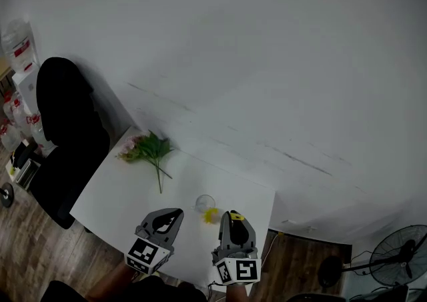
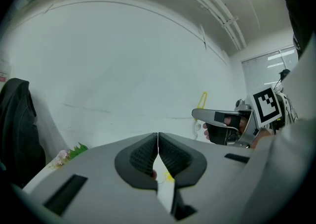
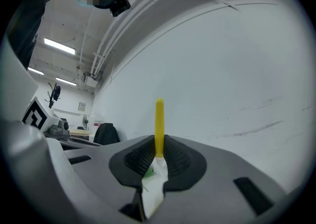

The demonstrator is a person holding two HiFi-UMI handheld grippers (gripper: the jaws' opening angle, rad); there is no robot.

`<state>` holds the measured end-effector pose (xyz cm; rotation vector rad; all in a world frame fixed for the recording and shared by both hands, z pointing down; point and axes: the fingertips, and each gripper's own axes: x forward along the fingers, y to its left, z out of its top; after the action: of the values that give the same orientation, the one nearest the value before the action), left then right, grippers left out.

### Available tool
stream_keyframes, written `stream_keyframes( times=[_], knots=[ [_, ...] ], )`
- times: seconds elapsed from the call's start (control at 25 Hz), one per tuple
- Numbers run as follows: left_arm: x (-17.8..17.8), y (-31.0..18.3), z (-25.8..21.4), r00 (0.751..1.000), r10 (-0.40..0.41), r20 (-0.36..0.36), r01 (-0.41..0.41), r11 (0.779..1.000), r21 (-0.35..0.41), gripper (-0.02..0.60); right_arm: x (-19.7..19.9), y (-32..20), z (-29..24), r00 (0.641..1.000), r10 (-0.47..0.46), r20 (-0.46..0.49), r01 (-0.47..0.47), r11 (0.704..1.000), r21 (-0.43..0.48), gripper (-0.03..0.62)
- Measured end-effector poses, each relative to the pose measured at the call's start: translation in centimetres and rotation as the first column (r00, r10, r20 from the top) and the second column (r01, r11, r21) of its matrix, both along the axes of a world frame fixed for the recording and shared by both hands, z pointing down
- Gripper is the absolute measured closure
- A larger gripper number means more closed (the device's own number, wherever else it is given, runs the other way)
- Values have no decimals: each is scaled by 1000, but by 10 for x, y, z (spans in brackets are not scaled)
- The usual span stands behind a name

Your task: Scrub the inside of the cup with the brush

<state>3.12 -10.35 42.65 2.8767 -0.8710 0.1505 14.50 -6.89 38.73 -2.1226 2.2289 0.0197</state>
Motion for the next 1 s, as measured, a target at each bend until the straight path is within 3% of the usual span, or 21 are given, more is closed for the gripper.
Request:
stream_keyframes(
  times=[0.28,0.68,1.0],
  knots=[
    [3,31,-10,995,97,-14,-97,995,34,557,-3,48,-5,995,98,-8,-98,995,21,528],
    [-5,85,-19,972,234,-17,-233,970,67,557,-22,121,4,972,237,-8,-237,972,13,528],
    [-33,128,-2,952,307,-21,-303,947,112,557,-54,182,46,945,327,-10,-327,945,-21,528]
  ],
)
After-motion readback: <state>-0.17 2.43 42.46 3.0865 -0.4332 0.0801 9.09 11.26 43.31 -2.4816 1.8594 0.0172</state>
